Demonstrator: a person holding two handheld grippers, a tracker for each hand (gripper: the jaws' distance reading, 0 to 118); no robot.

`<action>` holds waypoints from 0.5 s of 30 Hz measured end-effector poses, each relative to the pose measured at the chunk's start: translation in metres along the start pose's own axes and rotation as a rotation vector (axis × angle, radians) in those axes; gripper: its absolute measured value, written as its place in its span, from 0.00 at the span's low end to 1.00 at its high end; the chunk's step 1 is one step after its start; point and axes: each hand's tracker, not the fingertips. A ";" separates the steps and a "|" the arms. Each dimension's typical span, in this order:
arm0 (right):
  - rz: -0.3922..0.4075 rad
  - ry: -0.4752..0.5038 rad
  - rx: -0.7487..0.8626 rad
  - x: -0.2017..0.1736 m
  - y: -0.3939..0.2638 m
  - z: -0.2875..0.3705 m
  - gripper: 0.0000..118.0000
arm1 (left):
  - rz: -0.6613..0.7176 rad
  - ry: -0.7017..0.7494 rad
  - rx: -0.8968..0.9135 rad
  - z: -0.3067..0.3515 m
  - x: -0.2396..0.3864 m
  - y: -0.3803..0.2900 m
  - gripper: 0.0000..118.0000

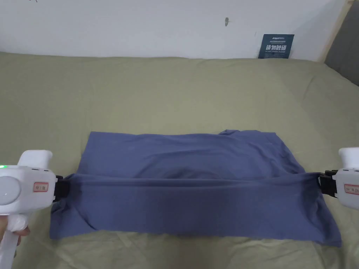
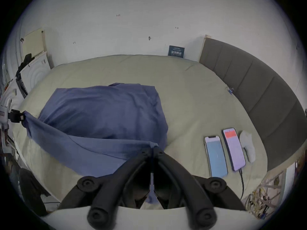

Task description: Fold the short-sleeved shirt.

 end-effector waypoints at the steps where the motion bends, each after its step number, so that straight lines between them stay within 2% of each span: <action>1: 0.005 -0.004 -0.013 0.003 0.005 -0.013 0.01 | 0.000 0.004 -0.007 -0.010 0.000 0.006 0.06; 6: 0.012 -0.002 -0.106 0.003 0.010 -0.067 0.01 | 0.006 0.008 -0.074 -0.059 0.000 0.018 0.06; 8: -0.008 0.013 -0.129 0.003 0.006 -0.076 0.02 | 0.041 -0.024 -0.091 -0.069 -0.003 0.015 0.07; 9: -0.024 0.024 -0.130 0.003 0.003 -0.077 0.12 | 0.071 -0.063 -0.089 -0.073 -0.006 0.012 0.24; 10: -0.031 0.024 -0.135 0.003 0.001 -0.076 0.38 | 0.075 -0.068 -0.079 -0.073 -0.009 0.009 0.57; 11: -0.038 0.035 -0.150 0.003 -0.002 -0.074 0.76 | 0.072 -0.045 -0.081 -0.073 -0.009 0.005 0.88; 12: -0.039 0.037 -0.147 0.004 -0.007 -0.070 1.00 | 0.069 -0.012 -0.076 -0.069 -0.009 0.001 0.97; 13: -0.039 0.037 -0.069 0.004 -0.009 -0.058 0.92 | 0.051 0.021 -0.053 -0.061 -0.010 -0.002 0.96; 15: -0.029 0.023 -0.092 0.006 -0.020 -0.042 0.81 | 0.058 0.030 -0.048 -0.045 -0.015 -0.009 0.94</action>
